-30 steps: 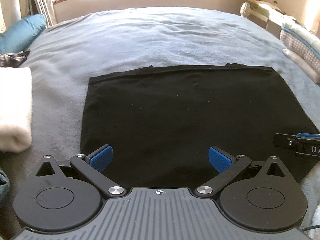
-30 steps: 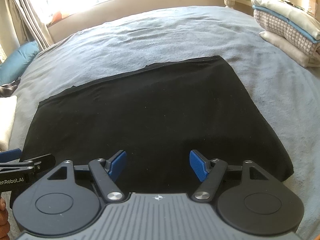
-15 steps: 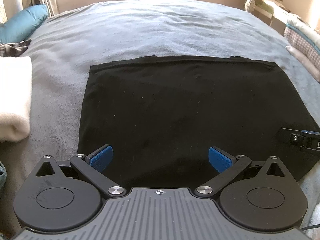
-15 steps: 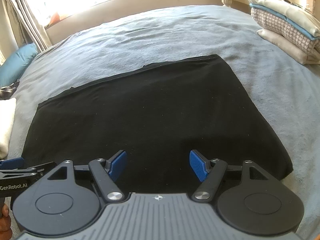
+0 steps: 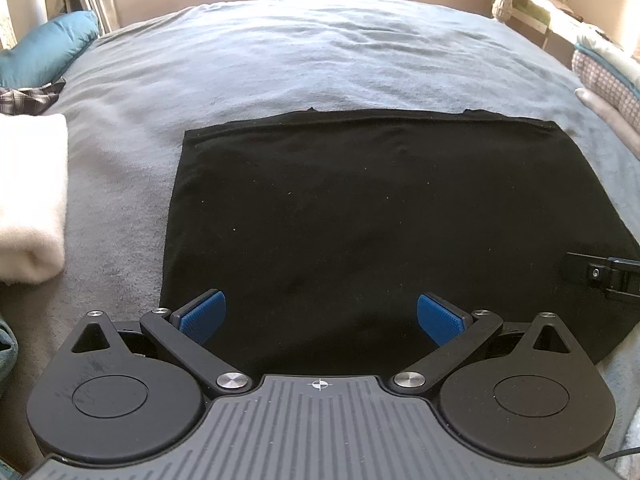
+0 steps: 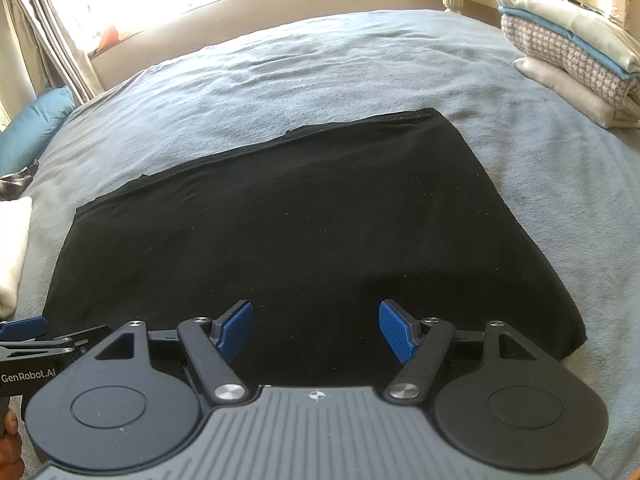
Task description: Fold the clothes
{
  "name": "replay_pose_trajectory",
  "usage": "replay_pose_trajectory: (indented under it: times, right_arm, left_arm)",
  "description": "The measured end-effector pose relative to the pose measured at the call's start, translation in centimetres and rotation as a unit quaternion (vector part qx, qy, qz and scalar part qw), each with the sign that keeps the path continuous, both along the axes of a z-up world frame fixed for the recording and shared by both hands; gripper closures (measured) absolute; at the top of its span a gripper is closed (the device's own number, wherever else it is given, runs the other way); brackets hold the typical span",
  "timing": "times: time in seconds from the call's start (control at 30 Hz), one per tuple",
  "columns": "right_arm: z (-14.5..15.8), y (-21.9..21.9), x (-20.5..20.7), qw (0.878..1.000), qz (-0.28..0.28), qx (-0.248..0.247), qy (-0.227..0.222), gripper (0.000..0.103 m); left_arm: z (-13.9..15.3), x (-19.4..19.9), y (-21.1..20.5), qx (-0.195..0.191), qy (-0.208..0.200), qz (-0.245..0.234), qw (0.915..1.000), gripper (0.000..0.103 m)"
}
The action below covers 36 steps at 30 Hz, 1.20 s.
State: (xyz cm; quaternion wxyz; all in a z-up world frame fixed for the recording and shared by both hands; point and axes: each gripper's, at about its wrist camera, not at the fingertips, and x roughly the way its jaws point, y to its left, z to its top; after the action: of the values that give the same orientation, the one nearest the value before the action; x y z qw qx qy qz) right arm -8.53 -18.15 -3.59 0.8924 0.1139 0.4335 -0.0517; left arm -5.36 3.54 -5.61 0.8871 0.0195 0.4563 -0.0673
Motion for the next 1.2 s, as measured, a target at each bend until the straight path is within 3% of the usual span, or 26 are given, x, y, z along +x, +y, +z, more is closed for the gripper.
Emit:
replay_pose_trajectory:
  times: [0.33,0.47,0.57,0.7,0.83,0.9,0.97,1.13,1.2]
  right_arm:
    - [0.4,-0.8,-0.2,1.000,-0.009,0.004,-0.003,0.032]
    - [1.6,-3.6,-0.7,0.999,-0.048,0.021,-0.015,0.038]
    - [2.8,-7.1,-1.6,0.995,-0.091,0.037,-0.031,0.056]
    - [2.2,-12.4,-3.0,0.978,-0.169,0.117,-0.031,0.064]
    - [0.7,-17.0,-4.2,0.948,-0.235,0.213,-0.020,0.070]
    - [-0.4,-18.1,-4.5,0.934,-0.248,0.258,-0.007,0.071]
    - [-1.4,-18.8,-4.3,0.928,-0.243,0.284,0.008,0.071]
    - [-2.1,-19.9,-2.4,0.948,-0.202,0.237,0.070,0.071]
    - [-2.6,-20.9,-2.3,0.947,-0.204,0.231,0.093,0.071]
  left_arm:
    - [-0.1,-0.1,0.2,-0.002,0.009,0.004,0.9999,0.000]
    - [-0.1,-0.2,0.3,-0.007,0.007,0.001,0.9999,0.000]
    - [-0.3,-0.3,0.1,-0.003,0.008,-0.003,1.0000,0.000]
    - [-0.5,-0.3,0.1,-0.001,0.015,-0.002,0.9999,0.000]
    - [-0.5,-0.3,0.1,-0.001,0.015,-0.001,0.9999,0.000]
    - [-0.6,-0.3,0.0,0.001,0.017,-0.003,0.9999,0.000]
    - [-0.7,-0.3,-0.1,0.002,0.019,-0.007,0.9998,0.000]
    - [-0.7,-0.5,-0.6,0.009,0.012,-0.023,0.9996,0.000]
    - [-0.8,-0.6,-0.7,0.012,0.011,-0.026,0.9995,0.000]
